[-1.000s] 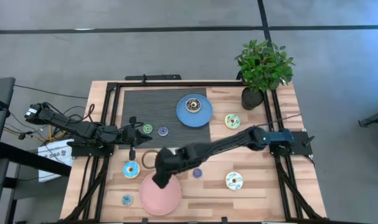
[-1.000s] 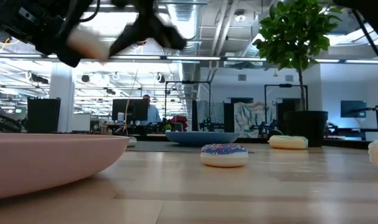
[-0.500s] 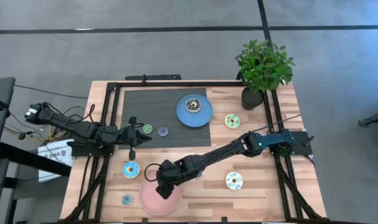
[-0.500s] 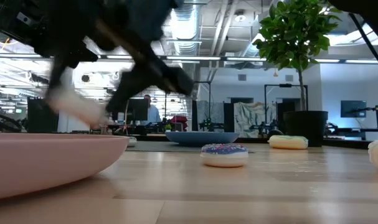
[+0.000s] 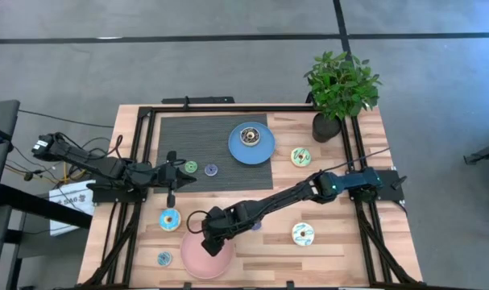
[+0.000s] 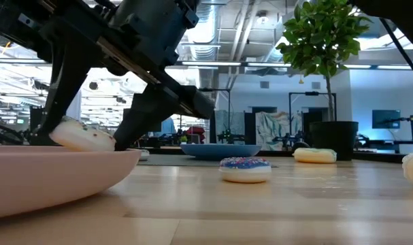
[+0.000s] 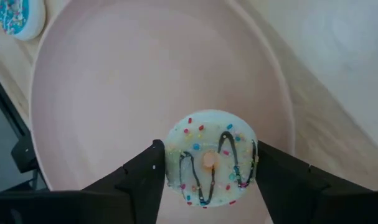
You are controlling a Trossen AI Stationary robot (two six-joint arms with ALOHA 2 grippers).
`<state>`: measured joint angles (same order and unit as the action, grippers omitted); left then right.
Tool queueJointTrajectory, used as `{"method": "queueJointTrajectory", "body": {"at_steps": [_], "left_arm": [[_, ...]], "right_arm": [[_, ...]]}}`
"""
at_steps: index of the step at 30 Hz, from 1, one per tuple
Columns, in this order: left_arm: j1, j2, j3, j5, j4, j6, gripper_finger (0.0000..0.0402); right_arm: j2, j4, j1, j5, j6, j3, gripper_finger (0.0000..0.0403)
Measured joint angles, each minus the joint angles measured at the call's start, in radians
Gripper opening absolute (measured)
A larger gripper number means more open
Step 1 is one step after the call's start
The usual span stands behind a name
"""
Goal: Pick & Place donuts
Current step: Put the small white donut on the pink plate, then put the large blue donut on the blue plate
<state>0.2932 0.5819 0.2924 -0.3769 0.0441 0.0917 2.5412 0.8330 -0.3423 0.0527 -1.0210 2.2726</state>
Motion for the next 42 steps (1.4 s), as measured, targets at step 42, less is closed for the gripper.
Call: {"method": "queueJointTrajectory", "body": {"at_steps": [42], "left_arm": [[-0.003, 0.009, 0.03, -0.031, -0.062, 0.138, 0.0088]], "right_arm": [[-1.042, -0.311, -0.054, -0.237, 0.114, -1.279, 0.0102]]}}
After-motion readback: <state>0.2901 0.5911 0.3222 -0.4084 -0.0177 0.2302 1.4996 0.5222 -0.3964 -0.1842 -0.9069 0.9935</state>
